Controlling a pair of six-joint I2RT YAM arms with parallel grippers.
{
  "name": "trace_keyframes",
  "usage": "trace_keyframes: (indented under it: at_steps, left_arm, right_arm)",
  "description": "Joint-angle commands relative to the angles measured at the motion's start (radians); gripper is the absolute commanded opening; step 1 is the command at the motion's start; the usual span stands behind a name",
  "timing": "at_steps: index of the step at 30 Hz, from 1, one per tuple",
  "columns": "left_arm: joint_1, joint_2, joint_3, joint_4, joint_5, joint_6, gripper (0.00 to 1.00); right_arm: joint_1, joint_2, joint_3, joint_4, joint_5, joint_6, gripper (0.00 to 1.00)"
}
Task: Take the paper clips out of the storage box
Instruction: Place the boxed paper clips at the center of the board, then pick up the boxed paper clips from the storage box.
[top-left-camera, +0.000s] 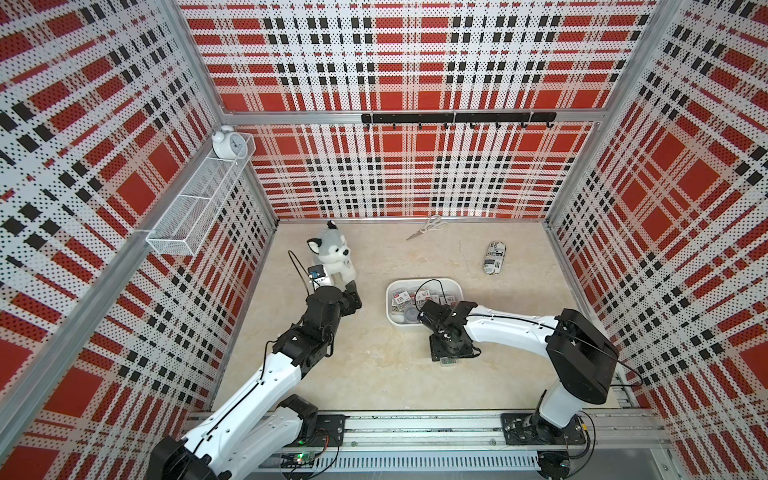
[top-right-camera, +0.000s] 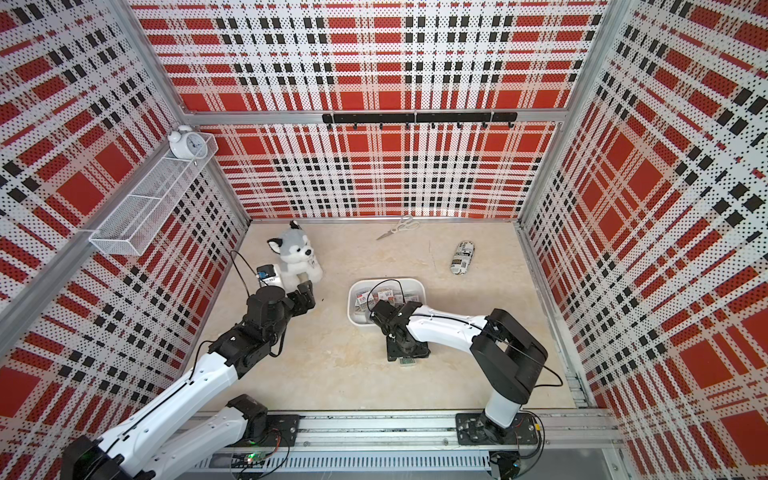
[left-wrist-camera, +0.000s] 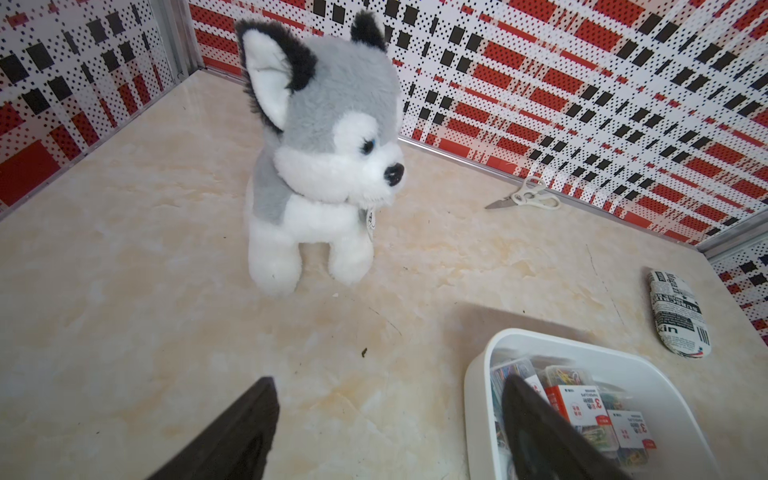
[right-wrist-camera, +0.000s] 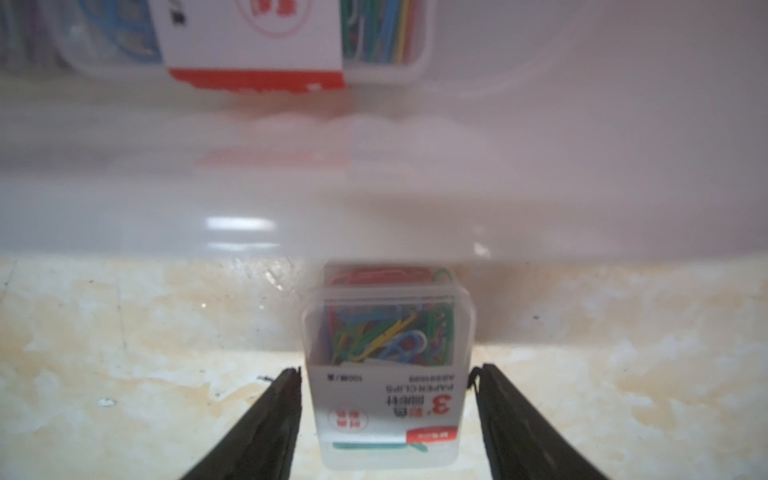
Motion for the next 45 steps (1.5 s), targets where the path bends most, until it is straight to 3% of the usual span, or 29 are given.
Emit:
trace_keyframes:
  at_steps: [1, 11, 18, 22, 30, 35, 45]
  left_arm:
    - [0.008, 0.000, -0.003, 0.018, 0.010, 0.007, 0.86]
    - [0.007, -0.009, 0.003, 0.014, 0.014, 0.013, 0.86]
    - [0.009, 0.000, 0.019, 0.000, 0.008, 0.017, 0.86]
    - [0.009, 0.012, 0.038, -0.026, 0.001, 0.018, 0.85]
    - [-0.006, 0.073, 0.137, -0.123, -0.040, 0.004, 0.79]
    - [-0.079, 0.187, 0.243, -0.210, -0.084, -0.031, 0.78]
    - [-0.352, 0.552, 0.574, -0.346, -0.165, -0.215, 0.75]
  right_arm:
    - [0.005, -0.002, 0.032, -0.016, 0.009, 0.003, 0.73]
    - [0.004, -0.023, 0.084, -0.055, 0.026, 0.002, 0.76]
    - [-0.028, -0.117, 0.182, -0.165, 0.114, -0.028, 0.76]
    - [-0.077, -0.192, 0.235, -0.193, 0.196, -0.078, 0.76]
    - [-0.263, -0.242, 0.276, -0.153, 0.153, -0.229, 0.77]
    - [-0.375, -0.253, 0.236, -0.073, 0.097, -0.290, 0.78]
    - [-0.558, -0.289, 0.162, -0.015, -0.016, -0.375, 0.79]
